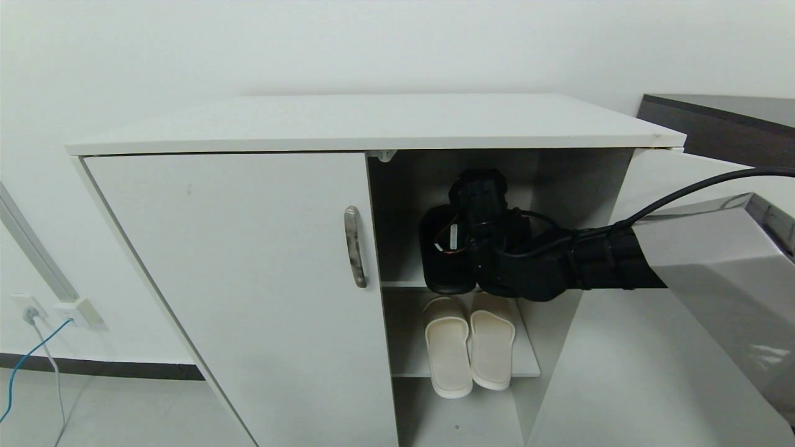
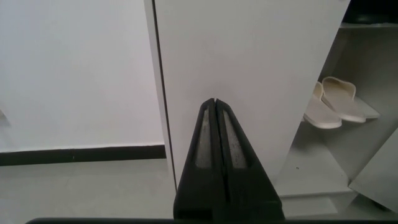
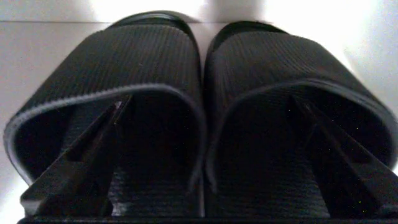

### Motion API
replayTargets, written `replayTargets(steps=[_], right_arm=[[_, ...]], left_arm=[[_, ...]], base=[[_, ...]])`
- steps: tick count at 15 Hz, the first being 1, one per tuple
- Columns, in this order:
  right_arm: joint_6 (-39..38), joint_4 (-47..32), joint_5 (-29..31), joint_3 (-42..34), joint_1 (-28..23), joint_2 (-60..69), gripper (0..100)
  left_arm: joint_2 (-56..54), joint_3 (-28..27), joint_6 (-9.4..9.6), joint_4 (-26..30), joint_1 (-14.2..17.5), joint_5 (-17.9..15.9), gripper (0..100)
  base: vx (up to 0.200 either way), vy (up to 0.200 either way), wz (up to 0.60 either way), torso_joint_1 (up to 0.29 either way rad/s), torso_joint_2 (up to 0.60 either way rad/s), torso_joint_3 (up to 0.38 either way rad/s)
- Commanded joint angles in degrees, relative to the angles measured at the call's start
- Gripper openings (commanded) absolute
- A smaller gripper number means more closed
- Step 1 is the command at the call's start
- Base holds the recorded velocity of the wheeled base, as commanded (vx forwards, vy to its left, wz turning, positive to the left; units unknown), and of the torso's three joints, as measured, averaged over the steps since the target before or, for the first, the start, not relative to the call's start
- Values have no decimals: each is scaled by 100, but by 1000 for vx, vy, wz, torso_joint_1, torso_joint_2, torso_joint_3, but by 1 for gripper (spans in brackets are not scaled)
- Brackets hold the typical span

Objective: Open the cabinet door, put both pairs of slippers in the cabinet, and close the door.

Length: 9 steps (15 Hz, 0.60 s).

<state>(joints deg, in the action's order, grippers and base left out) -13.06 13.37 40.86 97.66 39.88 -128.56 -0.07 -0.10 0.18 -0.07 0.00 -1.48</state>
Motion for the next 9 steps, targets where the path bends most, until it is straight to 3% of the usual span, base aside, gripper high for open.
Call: replayTargets(steps=[1, 9], right_arm=[[-22, 25, 1, -335, 99, 341, 100], [-65, 491, -8, -2242, 741, 1826, 100]], left_arm=[[7, 1, -1, -1, 0, -2, 0], [7, 1, 8, -1, 0, -11, 0]], base=[[0, 0, 0, 0, 0, 0], [0, 0, 0, 0, 0, 0]])
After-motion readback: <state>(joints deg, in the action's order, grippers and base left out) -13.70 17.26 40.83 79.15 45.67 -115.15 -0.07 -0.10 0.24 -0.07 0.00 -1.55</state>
